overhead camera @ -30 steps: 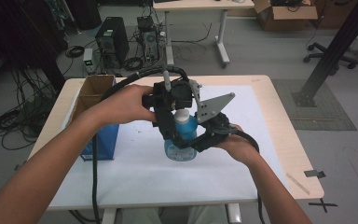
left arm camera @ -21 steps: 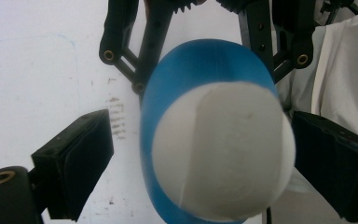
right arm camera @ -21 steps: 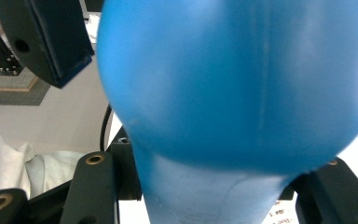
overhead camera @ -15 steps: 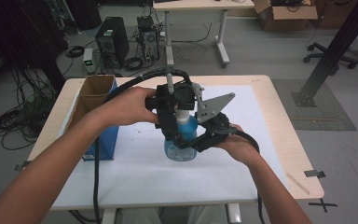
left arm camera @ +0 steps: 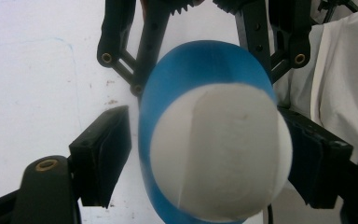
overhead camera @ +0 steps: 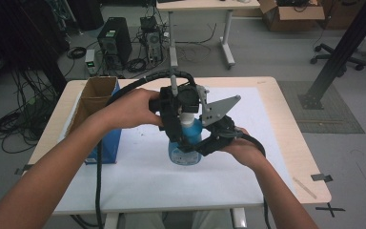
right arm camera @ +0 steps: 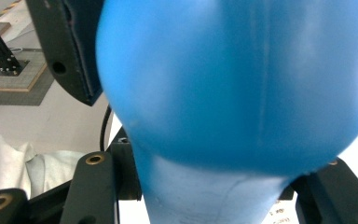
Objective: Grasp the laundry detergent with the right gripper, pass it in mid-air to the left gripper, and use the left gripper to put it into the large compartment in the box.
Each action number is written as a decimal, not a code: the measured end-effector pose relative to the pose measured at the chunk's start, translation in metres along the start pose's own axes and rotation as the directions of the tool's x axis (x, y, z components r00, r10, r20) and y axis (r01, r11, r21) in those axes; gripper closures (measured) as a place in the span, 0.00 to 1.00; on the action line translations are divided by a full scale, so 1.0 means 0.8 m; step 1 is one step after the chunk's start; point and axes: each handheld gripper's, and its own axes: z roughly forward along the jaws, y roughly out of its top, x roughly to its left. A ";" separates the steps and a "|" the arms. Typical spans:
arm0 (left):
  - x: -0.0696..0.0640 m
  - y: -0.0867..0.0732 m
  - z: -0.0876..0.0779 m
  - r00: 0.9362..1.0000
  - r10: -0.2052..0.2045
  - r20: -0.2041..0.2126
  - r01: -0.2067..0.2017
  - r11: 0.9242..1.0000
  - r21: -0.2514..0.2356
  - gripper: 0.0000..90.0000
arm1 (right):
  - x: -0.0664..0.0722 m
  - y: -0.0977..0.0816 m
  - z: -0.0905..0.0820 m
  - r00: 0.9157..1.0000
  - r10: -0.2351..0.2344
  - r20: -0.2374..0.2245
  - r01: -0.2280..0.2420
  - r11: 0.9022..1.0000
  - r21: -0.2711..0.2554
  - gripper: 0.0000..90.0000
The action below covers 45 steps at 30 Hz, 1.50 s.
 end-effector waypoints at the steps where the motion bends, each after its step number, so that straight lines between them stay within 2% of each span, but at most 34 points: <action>1: 0.000 0.000 0.000 1.000 0.000 0.000 0.000 1.000 0.000 0.26 | 0.000 0.000 0.000 1.000 0.000 0.000 0.000 1.000 0.000 0.49; 17: 0.001 0.001 0.001 1.000 0.004 0.011 -0.004 1.000 0.005 0.41 | 0.000 -0.001 0.000 1.000 0.001 0.002 -0.001 1.000 0.000 0.49; 39: -0.004 0.003 -0.003 1.000 0.009 -0.011 -0.009 1.000 0.009 0.42 | 0.001 -0.002 0.000 1.000 -0.015 0.003 0.015 1.000 -0.020 0.47; 40: -0.004 0.003 -0.003 1.000 0.009 -0.014 -0.009 1.000 0.009 0.42 | 0.001 -0.002 -0.001 1.000 -0.014 0.006 0.014 0.999 -0.031 0.38; 41: -0.004 0.002 -0.004 1.000 0.008 -0.018 -0.008 1.000 0.007 0.42 | 0.001 -0.002 -0.002 1.000 -0.006 0.011 0.007 1.000 -0.028 0.34; 42: -0.004 0.001 -0.005 1.000 0.006 -0.022 -0.006 1.000 0.007 0.42 | 0.001 -0.002 -0.002 1.000 -0.006 0.011 0.007 1.000 -0.028 0.34; 44: -0.003 -0.001 -0.009 0.999 -0.002 -0.032 0.002 1.000 0.000 0.42 | 0.000 -0.003 -0.004 0.999 -0.006 0.043 0.006 1.000 -0.005 0.29; 45: -0.002 -0.003 -0.012 0.999 -0.010 -0.039 0.010 1.000 -0.005 0.42 | -0.001 -0.007 -0.008 0.998 0.010 0.061 -0.010 1.000 -0.001 0.22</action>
